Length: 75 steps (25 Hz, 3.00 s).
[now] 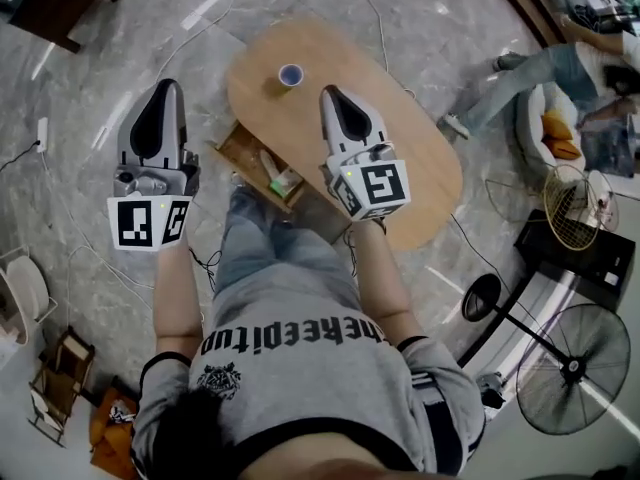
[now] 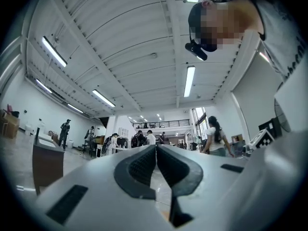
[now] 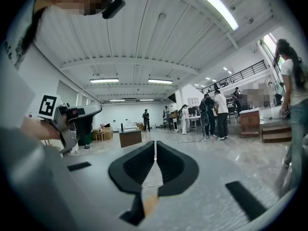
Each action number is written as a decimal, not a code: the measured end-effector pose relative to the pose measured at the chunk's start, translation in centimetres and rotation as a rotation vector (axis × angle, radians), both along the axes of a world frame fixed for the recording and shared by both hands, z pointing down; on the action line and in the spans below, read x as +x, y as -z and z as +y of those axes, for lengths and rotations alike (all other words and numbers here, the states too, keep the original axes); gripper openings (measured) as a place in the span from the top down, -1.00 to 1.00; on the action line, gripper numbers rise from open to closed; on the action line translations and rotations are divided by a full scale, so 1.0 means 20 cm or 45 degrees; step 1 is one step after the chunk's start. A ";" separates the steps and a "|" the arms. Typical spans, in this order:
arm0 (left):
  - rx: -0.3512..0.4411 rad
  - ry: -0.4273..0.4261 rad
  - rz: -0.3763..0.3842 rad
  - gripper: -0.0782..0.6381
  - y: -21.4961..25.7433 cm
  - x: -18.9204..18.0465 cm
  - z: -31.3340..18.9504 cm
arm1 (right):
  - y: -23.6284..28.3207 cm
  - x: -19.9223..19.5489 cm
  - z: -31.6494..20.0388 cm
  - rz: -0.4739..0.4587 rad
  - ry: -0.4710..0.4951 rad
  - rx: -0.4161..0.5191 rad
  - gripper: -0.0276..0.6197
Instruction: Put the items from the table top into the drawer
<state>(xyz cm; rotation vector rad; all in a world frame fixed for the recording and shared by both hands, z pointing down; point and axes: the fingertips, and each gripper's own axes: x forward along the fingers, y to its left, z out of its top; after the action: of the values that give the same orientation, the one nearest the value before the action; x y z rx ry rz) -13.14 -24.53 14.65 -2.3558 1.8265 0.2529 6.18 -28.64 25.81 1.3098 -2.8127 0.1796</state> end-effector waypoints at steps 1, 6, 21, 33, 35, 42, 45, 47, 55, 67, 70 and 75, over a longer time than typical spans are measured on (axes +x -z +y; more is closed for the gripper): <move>-0.004 -0.018 -0.001 0.75 -0.02 -0.01 -0.04 | -0.03 -0.01 -0.03 -0.010 -0.012 -0.020 0.87; -0.050 -0.115 -0.014 0.75 -0.14 -0.06 -0.24 | -0.24 -0.08 -0.15 0.009 -0.081 -0.129 0.82; -0.232 -0.425 -0.084 0.75 -0.72 -0.04 -0.74 | -1.02 -0.24 -0.40 0.141 -0.180 -0.438 0.52; -0.289 -0.610 -0.084 0.75 -1.15 0.07 -0.87 | -1.71 -0.22 -0.43 0.133 -0.244 -0.573 0.18; -0.300 -0.632 -0.078 0.75 -1.22 0.09 -0.86 | -1.81 -0.21 -0.43 0.151 -0.257 -0.584 0.15; -0.338 -0.673 -0.062 0.75 -1.45 0.13 -0.84 | -2.12 -0.19 -0.51 0.236 -0.266 -0.590 0.01; -0.344 -0.694 -0.065 0.75 -1.51 0.13 -0.83 | -2.23 -0.19 -0.56 0.252 -0.283 -0.602 -0.07; -0.348 -0.700 -0.065 0.75 -1.55 0.12 -0.83 | -2.29 -0.20 -0.60 0.257 -0.308 -0.601 -0.09; -0.354 -0.700 -0.063 0.75 -1.62 0.07 -0.83 | -2.39 -0.24 -0.77 0.255 -0.355 -0.563 -0.13; -0.354 -0.660 -0.060 0.75 -1.63 0.04 -0.77 | -2.30 -0.22 -0.82 0.261 -0.386 -0.500 0.04; -0.325 -0.645 -0.049 0.75 -1.58 0.07 -0.74 | -2.23 -0.19 -0.77 0.217 -0.379 -0.482 0.05; -0.334 -0.602 -0.067 0.75 -1.56 0.07 -0.65 | -2.09 -0.20 -0.66 0.160 -0.329 -0.441 0.05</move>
<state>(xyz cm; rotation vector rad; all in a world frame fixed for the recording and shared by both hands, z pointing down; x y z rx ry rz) -11.74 -37.56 45.93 -2.9228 1.3234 -0.0026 2.25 -41.82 67.56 1.5257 -2.3641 0.5425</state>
